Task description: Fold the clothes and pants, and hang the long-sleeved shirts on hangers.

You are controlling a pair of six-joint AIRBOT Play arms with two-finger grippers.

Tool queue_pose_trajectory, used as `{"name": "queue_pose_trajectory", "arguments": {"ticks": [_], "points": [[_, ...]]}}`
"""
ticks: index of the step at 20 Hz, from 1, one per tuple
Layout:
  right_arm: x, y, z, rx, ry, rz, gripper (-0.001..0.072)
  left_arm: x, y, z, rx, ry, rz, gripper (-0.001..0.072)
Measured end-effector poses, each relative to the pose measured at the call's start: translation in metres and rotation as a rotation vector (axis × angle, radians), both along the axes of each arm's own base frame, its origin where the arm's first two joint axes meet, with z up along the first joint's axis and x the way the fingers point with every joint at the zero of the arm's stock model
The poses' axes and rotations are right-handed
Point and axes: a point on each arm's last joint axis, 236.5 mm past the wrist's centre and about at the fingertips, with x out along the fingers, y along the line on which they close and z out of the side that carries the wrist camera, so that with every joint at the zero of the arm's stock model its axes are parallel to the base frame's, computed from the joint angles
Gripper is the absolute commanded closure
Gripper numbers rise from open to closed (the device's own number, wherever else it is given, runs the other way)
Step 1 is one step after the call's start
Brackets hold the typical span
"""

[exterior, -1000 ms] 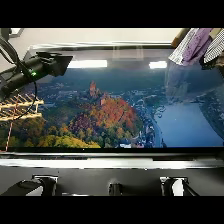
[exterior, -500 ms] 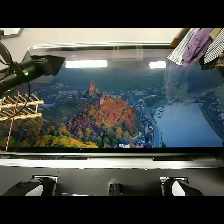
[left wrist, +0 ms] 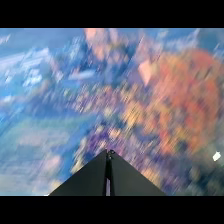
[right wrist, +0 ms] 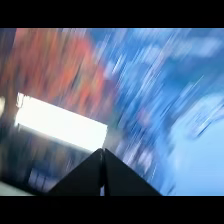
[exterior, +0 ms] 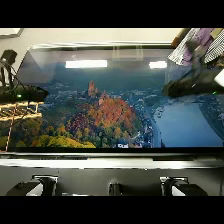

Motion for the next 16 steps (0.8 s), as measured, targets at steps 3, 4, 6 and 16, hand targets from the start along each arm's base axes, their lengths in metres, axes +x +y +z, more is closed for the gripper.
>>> {"name": "queue_pose_trajectory", "arguments": {"ticks": [3,4,6,16], "points": [[-0.029,0.014,-0.031,0.0,0.118,0.047,0.0668,-0.013,0.01,-0.014,0.055,0.034,-0.002,0.0674],[-0.034,0.016,-0.036,0.001,0.141,0.052,0.0668,-0.015,0.013,-0.017,0.068,0.039,0.0,0.0673],[-0.042,0.019,-0.043,-0.001,0.171,0.065,0.0668,-0.018,0.016,-0.02,0.089,0.045,0.0,0.0673],[-0.052,0.021,-0.05,-0.001,0.21,0.077,0.0668,-0.022,0.021,-0.024,0.114,0.056,-0.001,0.0673]]}}
